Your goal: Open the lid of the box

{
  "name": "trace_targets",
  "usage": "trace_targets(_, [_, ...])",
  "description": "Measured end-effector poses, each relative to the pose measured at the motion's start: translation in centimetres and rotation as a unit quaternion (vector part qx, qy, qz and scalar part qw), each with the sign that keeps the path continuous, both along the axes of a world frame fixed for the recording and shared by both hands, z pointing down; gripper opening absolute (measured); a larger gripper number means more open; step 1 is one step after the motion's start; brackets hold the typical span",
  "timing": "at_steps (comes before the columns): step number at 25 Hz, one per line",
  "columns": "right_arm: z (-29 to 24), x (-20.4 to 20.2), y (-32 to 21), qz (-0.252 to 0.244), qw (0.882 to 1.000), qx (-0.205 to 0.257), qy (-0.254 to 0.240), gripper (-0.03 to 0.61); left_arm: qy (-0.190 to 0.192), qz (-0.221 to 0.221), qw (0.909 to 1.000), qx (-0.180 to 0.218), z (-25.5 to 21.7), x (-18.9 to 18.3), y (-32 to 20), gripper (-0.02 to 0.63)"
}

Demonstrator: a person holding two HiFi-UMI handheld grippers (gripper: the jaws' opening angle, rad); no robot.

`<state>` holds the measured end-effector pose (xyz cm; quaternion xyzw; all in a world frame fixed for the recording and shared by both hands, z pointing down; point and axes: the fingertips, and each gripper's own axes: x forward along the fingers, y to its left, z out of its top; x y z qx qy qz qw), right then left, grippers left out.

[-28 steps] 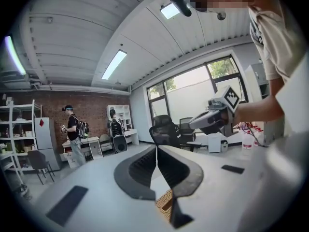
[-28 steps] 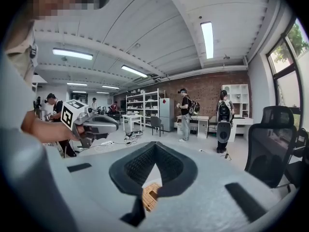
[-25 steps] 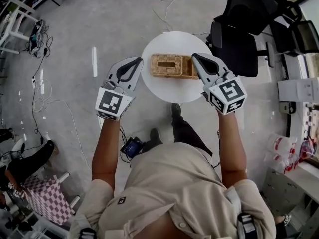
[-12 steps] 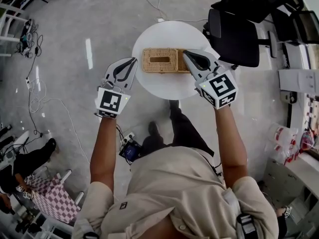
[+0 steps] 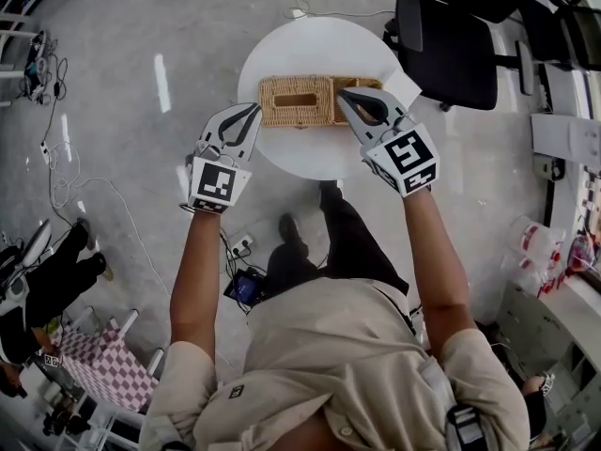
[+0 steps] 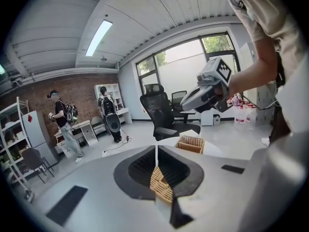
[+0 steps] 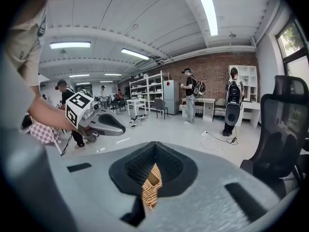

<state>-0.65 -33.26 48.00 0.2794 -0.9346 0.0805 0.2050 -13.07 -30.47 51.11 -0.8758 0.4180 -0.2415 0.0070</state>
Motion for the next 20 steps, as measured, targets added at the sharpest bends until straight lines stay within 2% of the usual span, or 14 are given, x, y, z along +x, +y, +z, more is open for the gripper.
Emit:
trace_targets(6, [4.0,-0.7,0.0,-0.011,1.0,-0.014,0.017,-0.008,-0.025,0.006,0.9993,-0.026,4.6,-0.3,0.0,0.014])
trace_targets(12, [8.6,-1.2,-0.4,-0.02,0.999,-0.027,0.033,-0.008,-0.035,0.022,0.9979,-0.049,8.9,-0.1,-0.6,0.015])
trace_targets(20, [13.3,-2.0,0.7,-0.045,0.996,-0.028,0.066,-0.006,-0.072,0.04,0.995,-0.055,13.7,-0.2,-0.2,0.015])
